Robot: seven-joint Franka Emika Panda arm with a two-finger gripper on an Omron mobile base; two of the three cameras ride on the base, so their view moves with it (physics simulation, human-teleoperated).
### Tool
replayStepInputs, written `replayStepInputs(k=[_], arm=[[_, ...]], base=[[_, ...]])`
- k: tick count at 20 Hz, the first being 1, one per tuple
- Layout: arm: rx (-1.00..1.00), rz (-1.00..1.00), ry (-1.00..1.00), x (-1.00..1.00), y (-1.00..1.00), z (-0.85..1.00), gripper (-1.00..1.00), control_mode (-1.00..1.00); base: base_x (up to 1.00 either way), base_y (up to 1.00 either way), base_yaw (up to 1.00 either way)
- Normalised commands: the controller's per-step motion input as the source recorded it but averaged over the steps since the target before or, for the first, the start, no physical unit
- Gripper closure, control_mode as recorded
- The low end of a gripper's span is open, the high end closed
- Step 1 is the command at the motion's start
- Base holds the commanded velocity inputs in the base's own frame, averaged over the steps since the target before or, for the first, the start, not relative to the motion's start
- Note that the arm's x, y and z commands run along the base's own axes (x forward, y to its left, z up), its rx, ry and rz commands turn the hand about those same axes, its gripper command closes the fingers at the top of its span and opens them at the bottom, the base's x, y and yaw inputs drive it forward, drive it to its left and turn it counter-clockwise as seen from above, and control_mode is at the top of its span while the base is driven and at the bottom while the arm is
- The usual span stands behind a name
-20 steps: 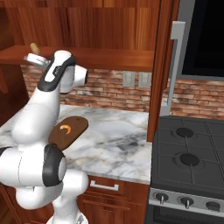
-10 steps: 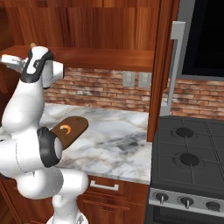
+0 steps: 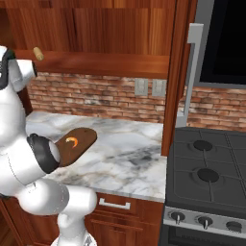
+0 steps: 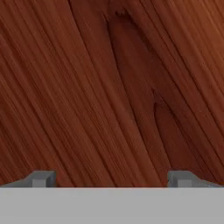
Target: Open the cabinet, retrieve the rolling pin, and place it next to the meat on the cutting board to prepare for tenderizing.
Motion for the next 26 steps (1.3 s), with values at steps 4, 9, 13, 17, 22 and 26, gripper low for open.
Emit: replayStepInputs(k=[4,9,13,17,22,26], arm=[[-0.17,0.05,-0.11,-0.43,0.99,0.0,-1.0,-1.0],[-0.11,0.02,-0.03,-0.11,0.74,-0.01,-1.0,-1.0],[-0.05,0.05,0.02,0.06,0.18,-0.13,-1.0,-1.0],[-0.05,0.0,-0.02,0.02,0.0,-0.13,-1.0,-1.0],[-0.09,0.0,-0.1,-0.03,0.0,-0.11,-1.0,-1.0],[-0.14,-0.07,-0.24,-0.44,-0.14,0.0,-1.0,-1.0]], base=[[0.0,0.0,0.0],[0.0,0.0,0.0],[0.0,0.0,0.0],[0.0,0.0,0.0],[0.0,0.0,0.0],[0.0,0.0,0.0]])
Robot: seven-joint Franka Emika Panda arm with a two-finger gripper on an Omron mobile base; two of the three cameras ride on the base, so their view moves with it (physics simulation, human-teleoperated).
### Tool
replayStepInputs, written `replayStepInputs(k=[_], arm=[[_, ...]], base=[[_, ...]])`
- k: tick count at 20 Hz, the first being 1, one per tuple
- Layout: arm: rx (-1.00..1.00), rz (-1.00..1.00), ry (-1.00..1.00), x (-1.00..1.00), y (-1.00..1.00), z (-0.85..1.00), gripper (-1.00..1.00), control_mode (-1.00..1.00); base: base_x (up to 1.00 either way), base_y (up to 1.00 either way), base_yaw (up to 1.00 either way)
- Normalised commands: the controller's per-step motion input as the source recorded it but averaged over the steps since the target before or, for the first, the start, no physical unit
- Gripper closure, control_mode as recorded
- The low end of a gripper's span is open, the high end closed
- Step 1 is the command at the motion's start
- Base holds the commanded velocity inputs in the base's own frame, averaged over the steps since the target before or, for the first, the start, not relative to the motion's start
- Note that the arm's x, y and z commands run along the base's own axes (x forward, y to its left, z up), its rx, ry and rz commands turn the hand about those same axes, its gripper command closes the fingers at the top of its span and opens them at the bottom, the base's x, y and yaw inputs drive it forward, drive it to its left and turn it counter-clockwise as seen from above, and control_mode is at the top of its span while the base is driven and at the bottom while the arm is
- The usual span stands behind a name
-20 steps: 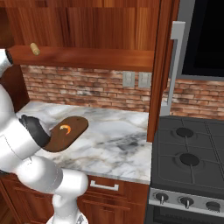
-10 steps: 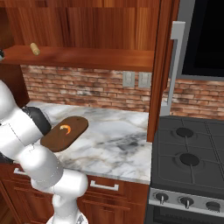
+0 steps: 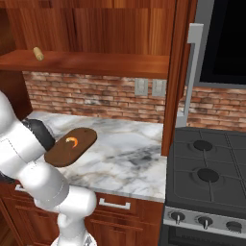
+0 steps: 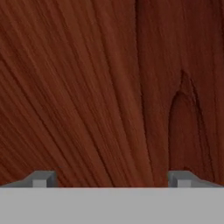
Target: Open the cabinet, retrieve the rolling pin, and place it next to the meat on the cutting board to prepare for tenderizing.
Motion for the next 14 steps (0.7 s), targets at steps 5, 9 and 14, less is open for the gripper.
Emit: replayStepInputs(k=[5,9,14], arm=[[-0.18,-0.17,-0.33,-0.7,-0.33,0.0,-1.0,-1.0],[-0.12,-0.22,-0.28,-0.58,-0.5,0.0,-1.0,-1.0],[-0.03,-0.27,-0.13,-0.04,-0.7,0.0,-1.0,-1.0]], base=[[0.0,0.0,0.0],[0.0,0.0,0.0],[0.0,0.0,0.0]])
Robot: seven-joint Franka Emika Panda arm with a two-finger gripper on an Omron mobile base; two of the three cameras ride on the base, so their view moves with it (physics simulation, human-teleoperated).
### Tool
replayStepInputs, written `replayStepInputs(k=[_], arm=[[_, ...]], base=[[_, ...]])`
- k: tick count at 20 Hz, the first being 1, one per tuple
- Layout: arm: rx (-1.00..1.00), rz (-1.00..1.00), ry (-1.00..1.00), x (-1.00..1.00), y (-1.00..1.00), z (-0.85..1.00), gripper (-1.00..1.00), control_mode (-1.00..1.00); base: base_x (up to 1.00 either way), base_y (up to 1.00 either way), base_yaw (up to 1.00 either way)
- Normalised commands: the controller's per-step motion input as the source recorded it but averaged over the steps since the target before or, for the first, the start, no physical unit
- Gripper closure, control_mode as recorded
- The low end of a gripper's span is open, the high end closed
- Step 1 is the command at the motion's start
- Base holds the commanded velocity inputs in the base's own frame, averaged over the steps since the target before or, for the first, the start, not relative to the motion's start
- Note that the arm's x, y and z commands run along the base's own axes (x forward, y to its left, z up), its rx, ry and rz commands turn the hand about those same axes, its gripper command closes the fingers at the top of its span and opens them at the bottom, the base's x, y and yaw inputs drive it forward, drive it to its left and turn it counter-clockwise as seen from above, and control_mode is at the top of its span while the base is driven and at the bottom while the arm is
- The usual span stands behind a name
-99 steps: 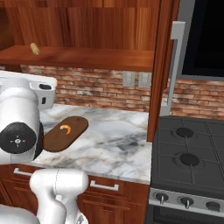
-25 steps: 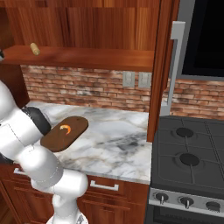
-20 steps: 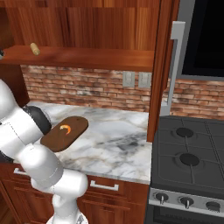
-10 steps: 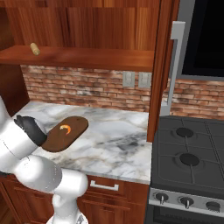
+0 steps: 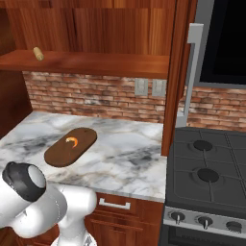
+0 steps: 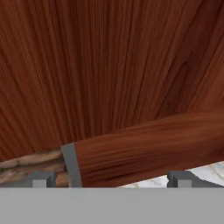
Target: Open the cabinet, retrieve the rolling pin, and place it next to the meat on the cutting board to prepare for tenderizing.
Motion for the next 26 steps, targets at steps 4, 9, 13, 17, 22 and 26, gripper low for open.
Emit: replayStepInputs(k=[4,9,13,17,22,26], arm=[[0.0,-0.27,-0.03,0.25,-0.79,0.0,-1.0,-1.0],[-0.01,-0.25,-0.03,0.36,-0.74,0.0,-1.0,-1.0],[0.0,-0.21,-0.04,0.41,-0.67,0.03,-1.0,-1.0],[0.0,-0.18,-0.05,0.42,-0.62,0.07,-1.0,-1.0],[0.0,-0.18,-0.03,0.4,-0.55,0.2,-1.0,-1.0],[0.0,-0.15,-0.04,0.39,-0.38,0.31,-1.0,-1.0]], base=[[0.0,0.0,0.0],[0.0,0.0,0.0],[0.0,0.0,0.0],[0.0,0.0,0.0],[0.0,0.0,0.0],[0.0,0.0,0.0]])
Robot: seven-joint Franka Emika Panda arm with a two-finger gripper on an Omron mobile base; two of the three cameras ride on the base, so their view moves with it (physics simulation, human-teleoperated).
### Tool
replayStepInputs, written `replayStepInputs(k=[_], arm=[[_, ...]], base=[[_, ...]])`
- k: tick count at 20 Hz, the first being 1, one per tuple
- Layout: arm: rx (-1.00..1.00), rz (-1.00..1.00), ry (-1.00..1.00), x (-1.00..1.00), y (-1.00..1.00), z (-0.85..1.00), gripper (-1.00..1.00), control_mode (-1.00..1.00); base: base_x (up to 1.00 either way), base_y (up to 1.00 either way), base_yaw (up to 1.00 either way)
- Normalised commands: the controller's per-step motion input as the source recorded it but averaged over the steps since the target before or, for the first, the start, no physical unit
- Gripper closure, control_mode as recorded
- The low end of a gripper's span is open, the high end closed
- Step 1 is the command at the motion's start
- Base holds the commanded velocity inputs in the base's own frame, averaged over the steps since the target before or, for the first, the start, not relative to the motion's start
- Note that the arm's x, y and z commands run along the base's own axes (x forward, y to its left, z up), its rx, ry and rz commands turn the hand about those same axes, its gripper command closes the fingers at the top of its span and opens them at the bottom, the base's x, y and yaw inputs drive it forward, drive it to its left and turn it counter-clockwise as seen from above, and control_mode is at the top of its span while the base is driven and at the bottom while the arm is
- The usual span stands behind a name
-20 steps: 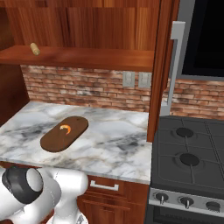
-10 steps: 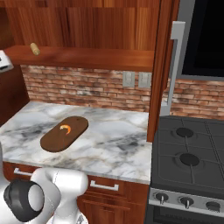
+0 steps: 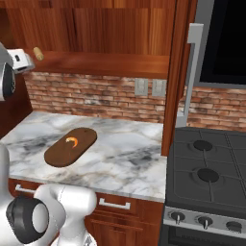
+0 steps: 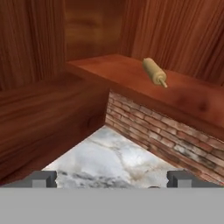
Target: Open the cabinet, retrieve the rolling pin, and place it next to the meat on the cutting board to prepare for tenderizing.
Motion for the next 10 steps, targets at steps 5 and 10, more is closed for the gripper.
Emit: replayStepInputs(k=[5,10], arm=[[-0.04,-0.15,-0.07,0.41,-0.13,0.27,-1.0,-1.0],[0.0,-0.14,-0.06,0.31,0.0,0.09,-1.0,-1.0]], base=[[0.0,0.0,0.0],[0.0,0.0,0.0]])
